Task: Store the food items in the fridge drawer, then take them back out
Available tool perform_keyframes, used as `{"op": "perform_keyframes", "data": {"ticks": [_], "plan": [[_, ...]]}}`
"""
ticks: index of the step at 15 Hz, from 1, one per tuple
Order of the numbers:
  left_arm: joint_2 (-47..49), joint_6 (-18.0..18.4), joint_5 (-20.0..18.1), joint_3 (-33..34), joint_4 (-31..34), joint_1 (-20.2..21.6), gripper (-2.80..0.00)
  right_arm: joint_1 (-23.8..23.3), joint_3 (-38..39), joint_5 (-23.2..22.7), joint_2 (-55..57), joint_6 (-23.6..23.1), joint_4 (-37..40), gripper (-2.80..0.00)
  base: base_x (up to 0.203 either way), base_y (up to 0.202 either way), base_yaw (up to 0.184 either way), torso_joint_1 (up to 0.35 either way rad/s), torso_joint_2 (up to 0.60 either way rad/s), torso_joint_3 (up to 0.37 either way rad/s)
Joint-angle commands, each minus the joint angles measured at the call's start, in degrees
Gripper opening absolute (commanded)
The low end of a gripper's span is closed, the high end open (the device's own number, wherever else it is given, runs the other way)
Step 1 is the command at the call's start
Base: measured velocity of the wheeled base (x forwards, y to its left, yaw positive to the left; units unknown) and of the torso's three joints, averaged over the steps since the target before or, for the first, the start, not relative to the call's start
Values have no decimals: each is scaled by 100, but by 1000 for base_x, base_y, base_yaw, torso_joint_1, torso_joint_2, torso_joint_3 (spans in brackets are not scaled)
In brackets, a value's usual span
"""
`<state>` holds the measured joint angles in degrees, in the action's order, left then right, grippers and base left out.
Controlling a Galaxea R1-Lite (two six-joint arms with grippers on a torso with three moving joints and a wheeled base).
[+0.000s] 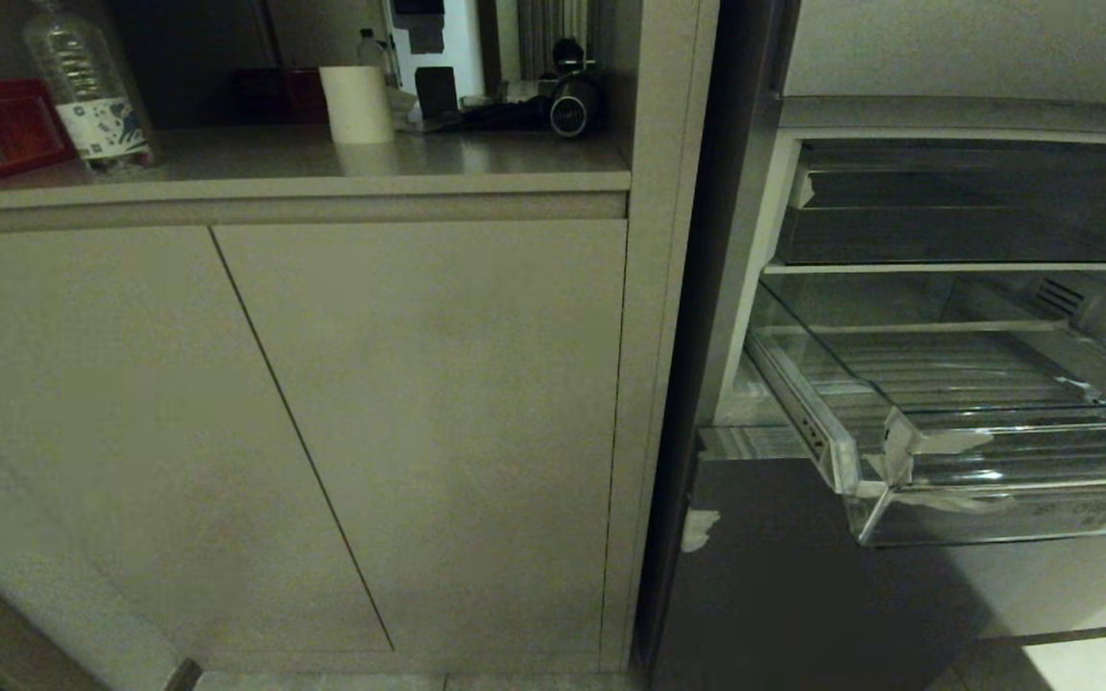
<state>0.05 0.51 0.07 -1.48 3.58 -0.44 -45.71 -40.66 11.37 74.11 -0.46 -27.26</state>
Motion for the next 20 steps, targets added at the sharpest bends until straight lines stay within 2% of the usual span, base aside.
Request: {"op": "perform_keyframes", "data": {"ticks": [1, 4, 8, 11, 15, 18, 20], "plan": [[4, 2, 1, -2, 3, 0, -280, 387, 108, 19, -372, 1, -16, -280, 0, 0, 0, 0, 0, 0], [4, 2, 1, -2, 3, 0, -280, 798, 344, 27, -609, 19, -22, -280, 0, 0, 0, 0, 0, 0], [4, 2, 1, 2, 3, 0, -280, 1867, 674, 30, -975, 142, -55, -280, 0, 0, 0, 0, 0, 0], [4, 2, 1, -2, 3, 0, -280, 2460, 942, 18, -1563, 275, -58, -280, 0, 0, 0, 0, 0, 0], [4, 2, 1, -2, 3, 0, -280, 2608, 1227, 47, -2560, 490, 3, -280, 0, 0, 0, 0, 0, 0], [4, 2, 1, 5, 3, 0, -280, 2594, 1379, 579, -3085, 665, 481, -280, 0, 0, 0, 0, 0, 0], [4, 2, 1, -2, 3, 0, -280, 2588, 1455, 969, -3408, 986, 861, -280, 0, 0, 0, 0, 0, 0]]}}
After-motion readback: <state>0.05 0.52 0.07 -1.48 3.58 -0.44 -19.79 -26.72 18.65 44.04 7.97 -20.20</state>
